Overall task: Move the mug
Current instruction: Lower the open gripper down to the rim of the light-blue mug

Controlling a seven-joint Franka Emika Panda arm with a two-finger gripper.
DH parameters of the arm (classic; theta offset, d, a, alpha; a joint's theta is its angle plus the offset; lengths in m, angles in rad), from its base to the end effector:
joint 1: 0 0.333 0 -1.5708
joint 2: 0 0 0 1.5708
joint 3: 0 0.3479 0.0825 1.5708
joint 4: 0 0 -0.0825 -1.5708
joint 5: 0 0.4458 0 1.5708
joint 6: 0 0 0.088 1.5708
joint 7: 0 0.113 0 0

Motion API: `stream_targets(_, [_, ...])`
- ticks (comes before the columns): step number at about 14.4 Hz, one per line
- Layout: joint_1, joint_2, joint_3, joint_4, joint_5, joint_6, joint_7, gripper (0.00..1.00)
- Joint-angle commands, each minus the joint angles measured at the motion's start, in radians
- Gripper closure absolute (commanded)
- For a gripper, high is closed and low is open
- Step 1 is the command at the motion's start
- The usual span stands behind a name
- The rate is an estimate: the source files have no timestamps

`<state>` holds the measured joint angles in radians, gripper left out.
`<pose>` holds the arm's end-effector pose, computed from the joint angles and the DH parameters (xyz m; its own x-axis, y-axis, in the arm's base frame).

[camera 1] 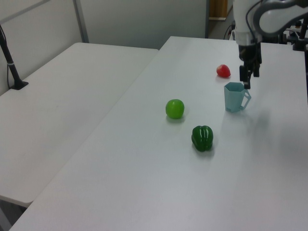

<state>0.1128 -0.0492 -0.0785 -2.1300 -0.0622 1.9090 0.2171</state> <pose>0.5619 0.0142 0.4126 0.9745 -0.1608 -0.1567 -0.1487 -0.9851 0.0862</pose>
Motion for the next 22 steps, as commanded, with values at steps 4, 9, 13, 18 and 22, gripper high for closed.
stream_targets(4, [0.053, -0.040, -0.007, -0.149, -0.047, 0.189, 0.208, 0.00])
stream_targets(9, [0.068, -0.020, -0.007, -0.194, -0.048, 0.294, 0.286, 0.05])
stream_targets(13, [0.076, -0.005, -0.007, -0.200, -0.073, 0.324, 0.332, 0.18])
stream_targets(18, [0.071, 0.003, -0.007, -0.199, -0.073, 0.357, 0.353, 0.43])
stream_targets(22, [0.068, 0.003, -0.007, -0.199, -0.073, 0.363, 0.354, 0.44])
